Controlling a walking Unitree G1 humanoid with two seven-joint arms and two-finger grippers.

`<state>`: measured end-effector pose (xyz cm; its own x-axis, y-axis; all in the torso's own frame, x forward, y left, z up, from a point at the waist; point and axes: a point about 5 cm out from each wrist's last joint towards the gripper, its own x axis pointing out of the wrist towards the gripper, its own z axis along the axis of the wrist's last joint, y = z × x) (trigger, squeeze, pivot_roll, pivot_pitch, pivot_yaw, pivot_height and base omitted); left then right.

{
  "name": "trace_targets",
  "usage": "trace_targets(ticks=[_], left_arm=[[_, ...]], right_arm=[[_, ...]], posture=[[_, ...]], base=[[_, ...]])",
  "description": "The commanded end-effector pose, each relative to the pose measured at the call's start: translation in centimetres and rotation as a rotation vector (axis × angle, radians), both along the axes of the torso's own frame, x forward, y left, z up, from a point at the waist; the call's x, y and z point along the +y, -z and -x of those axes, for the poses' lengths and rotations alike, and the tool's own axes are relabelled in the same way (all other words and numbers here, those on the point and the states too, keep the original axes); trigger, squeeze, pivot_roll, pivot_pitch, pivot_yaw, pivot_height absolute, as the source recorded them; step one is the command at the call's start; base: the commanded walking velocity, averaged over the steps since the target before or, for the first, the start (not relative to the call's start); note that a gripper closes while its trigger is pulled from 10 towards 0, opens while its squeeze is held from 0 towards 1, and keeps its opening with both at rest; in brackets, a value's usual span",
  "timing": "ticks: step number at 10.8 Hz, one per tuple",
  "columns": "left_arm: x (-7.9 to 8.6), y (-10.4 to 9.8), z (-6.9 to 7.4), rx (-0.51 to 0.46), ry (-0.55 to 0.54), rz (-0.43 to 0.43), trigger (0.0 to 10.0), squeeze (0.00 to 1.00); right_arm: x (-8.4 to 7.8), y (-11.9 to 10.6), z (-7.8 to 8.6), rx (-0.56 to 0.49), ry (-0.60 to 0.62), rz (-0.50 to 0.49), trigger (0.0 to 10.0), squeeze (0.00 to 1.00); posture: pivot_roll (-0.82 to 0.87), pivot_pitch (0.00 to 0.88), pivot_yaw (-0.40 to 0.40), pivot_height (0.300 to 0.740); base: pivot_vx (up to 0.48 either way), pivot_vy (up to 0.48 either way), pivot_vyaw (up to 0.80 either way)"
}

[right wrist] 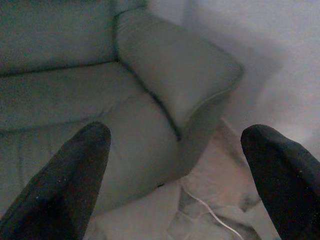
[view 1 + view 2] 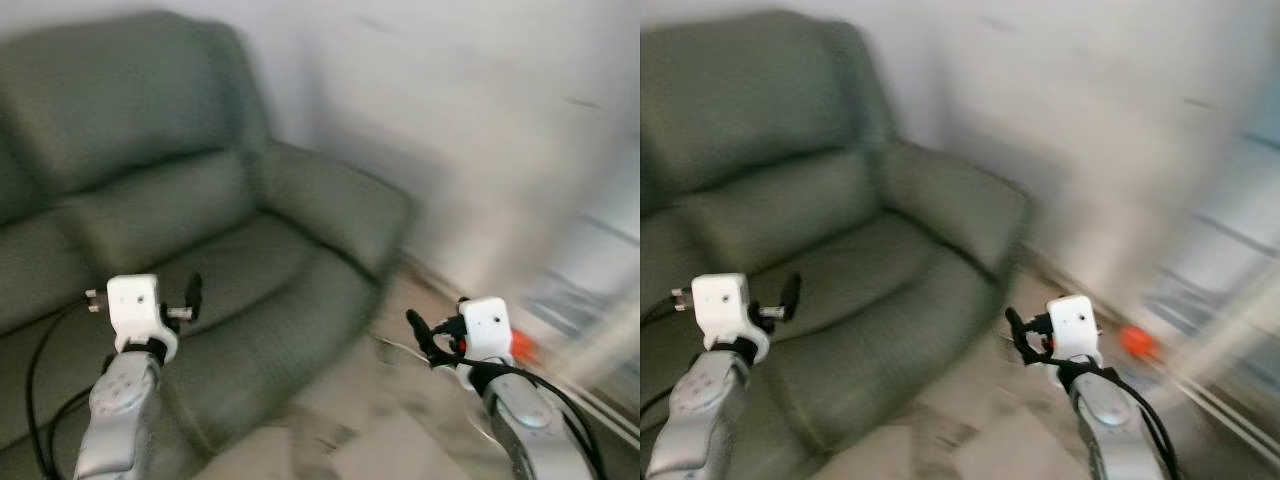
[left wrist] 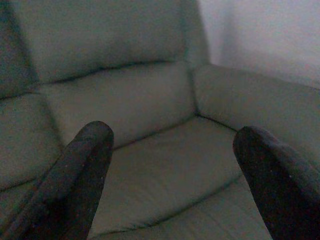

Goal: Move the pillow to the sofa

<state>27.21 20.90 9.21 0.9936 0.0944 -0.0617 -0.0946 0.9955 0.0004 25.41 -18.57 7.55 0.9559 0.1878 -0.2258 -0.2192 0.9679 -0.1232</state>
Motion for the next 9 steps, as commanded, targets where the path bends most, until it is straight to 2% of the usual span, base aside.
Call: trace_targets(ticks=[1, 9], left_arm=[[0.2, -0.1, -0.4, 0.003, -0.040, 0.003, 10.0, 0.00], [-0.3, -0.4, -1.4, -0.001, -0.002, -0.060, 10.0, 0.00]], right_arm=[[-0.4, -0.3, -0.1, -0.002, 0.012, 0.008, 10.0, 0.00], [-0.1, -0.4, -0.3, 0.004, 0.007, 0.010, 10.0, 0.00]], posture=[[-0.12, 0.000, -0.025, 0.740], [-0.12, 0.000, -0.020, 0.740]], base=[[0.000, 0.000, 0.80], [0.000, 0.000, 0.80]])
